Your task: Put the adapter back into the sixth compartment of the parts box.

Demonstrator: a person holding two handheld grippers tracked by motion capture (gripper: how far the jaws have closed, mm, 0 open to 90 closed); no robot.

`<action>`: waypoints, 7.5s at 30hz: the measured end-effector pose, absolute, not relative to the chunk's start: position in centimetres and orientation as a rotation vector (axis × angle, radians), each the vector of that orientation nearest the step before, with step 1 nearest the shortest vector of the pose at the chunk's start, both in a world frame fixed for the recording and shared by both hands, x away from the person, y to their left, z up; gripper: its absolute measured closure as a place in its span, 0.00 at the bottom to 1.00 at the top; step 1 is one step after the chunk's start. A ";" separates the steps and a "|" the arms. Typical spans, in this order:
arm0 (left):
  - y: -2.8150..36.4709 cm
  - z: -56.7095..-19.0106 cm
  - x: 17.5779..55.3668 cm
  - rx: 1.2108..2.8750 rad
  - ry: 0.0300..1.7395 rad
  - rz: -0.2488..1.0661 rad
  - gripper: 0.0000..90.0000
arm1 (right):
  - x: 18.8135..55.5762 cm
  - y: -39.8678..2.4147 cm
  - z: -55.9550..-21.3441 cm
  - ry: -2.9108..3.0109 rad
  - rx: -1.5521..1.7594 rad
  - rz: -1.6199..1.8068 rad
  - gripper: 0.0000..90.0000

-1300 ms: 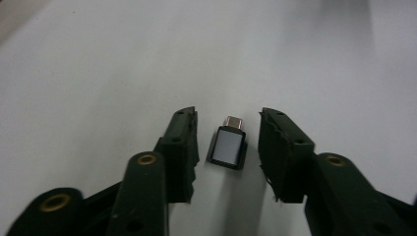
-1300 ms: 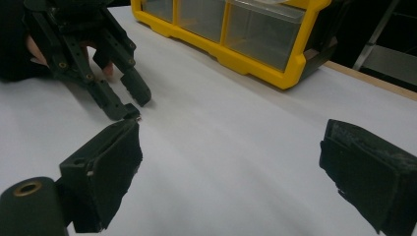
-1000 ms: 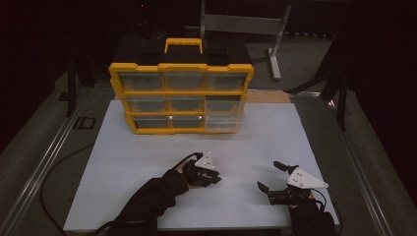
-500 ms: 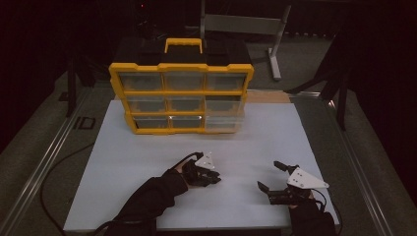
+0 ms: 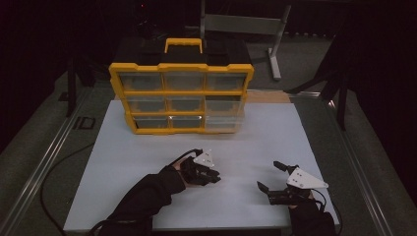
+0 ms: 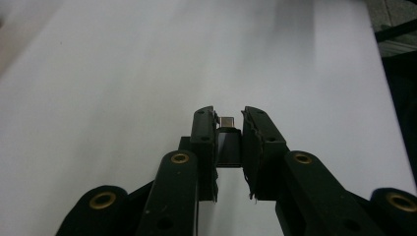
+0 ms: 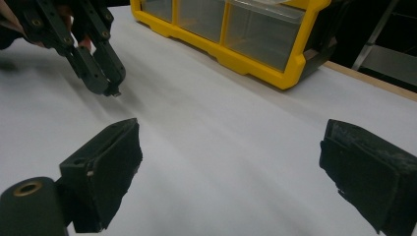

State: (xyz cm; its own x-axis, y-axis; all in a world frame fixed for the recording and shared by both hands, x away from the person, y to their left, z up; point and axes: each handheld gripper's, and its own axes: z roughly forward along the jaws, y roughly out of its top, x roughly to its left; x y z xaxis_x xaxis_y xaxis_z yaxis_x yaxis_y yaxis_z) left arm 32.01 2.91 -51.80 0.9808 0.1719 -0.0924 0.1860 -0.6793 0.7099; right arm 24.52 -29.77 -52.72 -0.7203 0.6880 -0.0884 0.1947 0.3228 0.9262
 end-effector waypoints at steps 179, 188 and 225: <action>7.5 -38.1 37.4 2.073 0.569 0.204 0.00 | 24.4 -29.8 -52.6 2.121 0.767 1.409 0.10; 8.5 -39.3 35.6 2.075 0.554 0.233 0.00 | 24.4 -29.9 -52.5 2.118 0.767 1.409 0.10; 15.4 -48.1 28.9 2.075 0.633 0.312 0.00 | 24.5 -29.3 -52.6 2.136 0.753 1.394 0.10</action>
State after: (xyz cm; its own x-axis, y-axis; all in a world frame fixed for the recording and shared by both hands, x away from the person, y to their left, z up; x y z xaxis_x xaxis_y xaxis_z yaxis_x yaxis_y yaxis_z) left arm 28.89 15.40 -48.08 0.8361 0.5482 -0.0216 0.3166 -0.4501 0.8350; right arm 24.48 -29.26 -52.61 -0.7349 0.6719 -0.0927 0.1856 0.3307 0.9253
